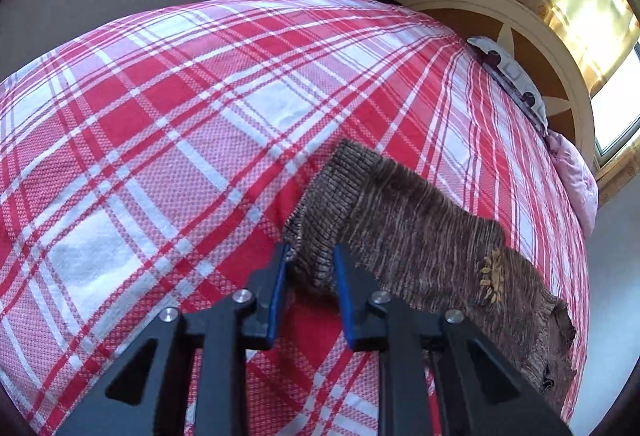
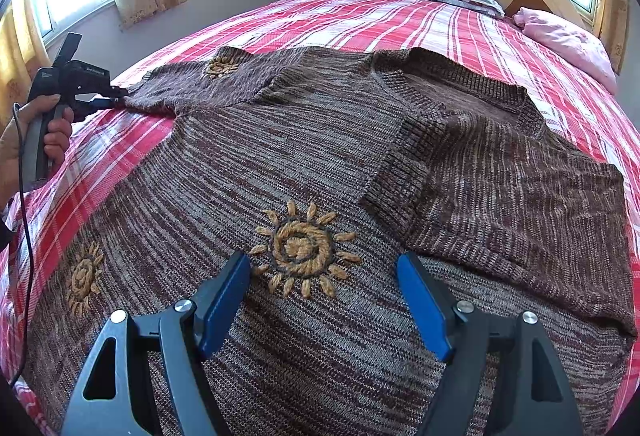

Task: Fold small clothes
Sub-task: 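Grasp the other sleeve cuff with the left gripper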

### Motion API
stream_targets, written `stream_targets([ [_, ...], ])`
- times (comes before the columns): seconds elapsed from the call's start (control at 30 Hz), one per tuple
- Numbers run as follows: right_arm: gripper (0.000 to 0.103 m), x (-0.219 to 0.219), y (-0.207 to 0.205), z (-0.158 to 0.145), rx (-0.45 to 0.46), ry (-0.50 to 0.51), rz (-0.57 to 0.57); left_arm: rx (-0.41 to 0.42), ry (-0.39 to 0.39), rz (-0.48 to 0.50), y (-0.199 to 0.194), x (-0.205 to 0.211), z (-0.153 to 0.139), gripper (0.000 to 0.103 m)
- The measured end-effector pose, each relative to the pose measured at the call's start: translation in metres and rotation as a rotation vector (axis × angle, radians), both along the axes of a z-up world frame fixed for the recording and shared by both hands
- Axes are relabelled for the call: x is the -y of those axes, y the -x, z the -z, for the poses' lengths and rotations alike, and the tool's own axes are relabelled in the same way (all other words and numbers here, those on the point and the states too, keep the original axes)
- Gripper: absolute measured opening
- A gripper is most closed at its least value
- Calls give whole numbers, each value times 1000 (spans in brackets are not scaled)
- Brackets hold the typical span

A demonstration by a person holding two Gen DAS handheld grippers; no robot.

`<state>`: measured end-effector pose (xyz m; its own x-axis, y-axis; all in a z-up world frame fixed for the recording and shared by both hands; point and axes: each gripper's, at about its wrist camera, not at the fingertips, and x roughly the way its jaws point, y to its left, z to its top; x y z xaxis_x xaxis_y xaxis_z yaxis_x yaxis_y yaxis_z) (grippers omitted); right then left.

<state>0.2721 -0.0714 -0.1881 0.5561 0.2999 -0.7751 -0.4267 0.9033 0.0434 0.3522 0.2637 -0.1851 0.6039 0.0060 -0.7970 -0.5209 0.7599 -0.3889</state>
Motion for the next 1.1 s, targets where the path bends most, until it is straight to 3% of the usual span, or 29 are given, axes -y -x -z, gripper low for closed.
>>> stream_targets([
  [0.13,77,-1,0,0,3,2,2,23,10,4,1,-5,1,7],
  [0.3,77,0,0,0,4,0,3,86,19,28,5,-7,-7,6],
  [0.6,77,3,-1,-1,2,-15,6,268,-35,142,7,27,-65,6],
  [0.77,77,8,0,-3,8,-46,15,361,-69,247,7,72,-98,6],
  [0.93,77,31,2,-13,35,-190,52,433,-108,417,8,134,-127,6],
  [1.1,77,53,6,-21,82,-330,113,453,-184,594,11,204,-134,6],
])
